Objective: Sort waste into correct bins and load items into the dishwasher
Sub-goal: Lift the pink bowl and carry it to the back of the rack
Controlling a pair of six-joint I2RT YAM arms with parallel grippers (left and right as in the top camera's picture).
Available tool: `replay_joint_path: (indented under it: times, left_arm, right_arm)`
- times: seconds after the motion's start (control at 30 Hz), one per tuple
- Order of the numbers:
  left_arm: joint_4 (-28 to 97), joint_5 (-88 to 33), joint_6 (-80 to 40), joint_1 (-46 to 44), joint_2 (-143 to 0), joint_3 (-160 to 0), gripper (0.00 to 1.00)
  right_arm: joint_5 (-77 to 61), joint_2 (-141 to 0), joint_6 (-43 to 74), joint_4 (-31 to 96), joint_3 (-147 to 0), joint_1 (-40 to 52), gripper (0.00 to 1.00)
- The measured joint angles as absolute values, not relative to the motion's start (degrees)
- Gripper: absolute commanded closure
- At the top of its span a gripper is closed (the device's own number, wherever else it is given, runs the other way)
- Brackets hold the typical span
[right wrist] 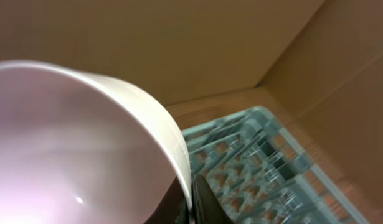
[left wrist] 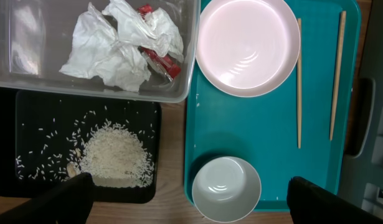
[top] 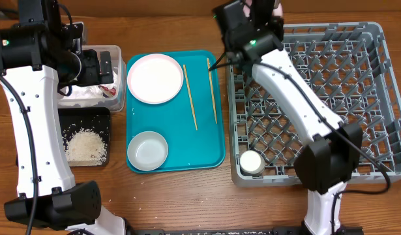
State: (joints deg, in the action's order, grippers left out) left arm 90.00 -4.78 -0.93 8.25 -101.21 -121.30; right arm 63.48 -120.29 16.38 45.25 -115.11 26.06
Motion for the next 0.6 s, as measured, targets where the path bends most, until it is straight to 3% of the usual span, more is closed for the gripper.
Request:
replay_joint_path:
  times: [0.3, 0.6]
  left_arm:
    - [90.0, -4.93, -0.93, 8.25, -101.21, -121.3, 0.0]
    - [90.0, -4.93, -0.93, 8.25, -101.21, -121.3, 0.0]
  right_arm:
    - [67.7, -124.31, 0.27, 28.73, -114.96, 24.8, 0.96]
    - [70.11, -130.47, -8.86, 26.68, -114.96, 24.82, 0.96]
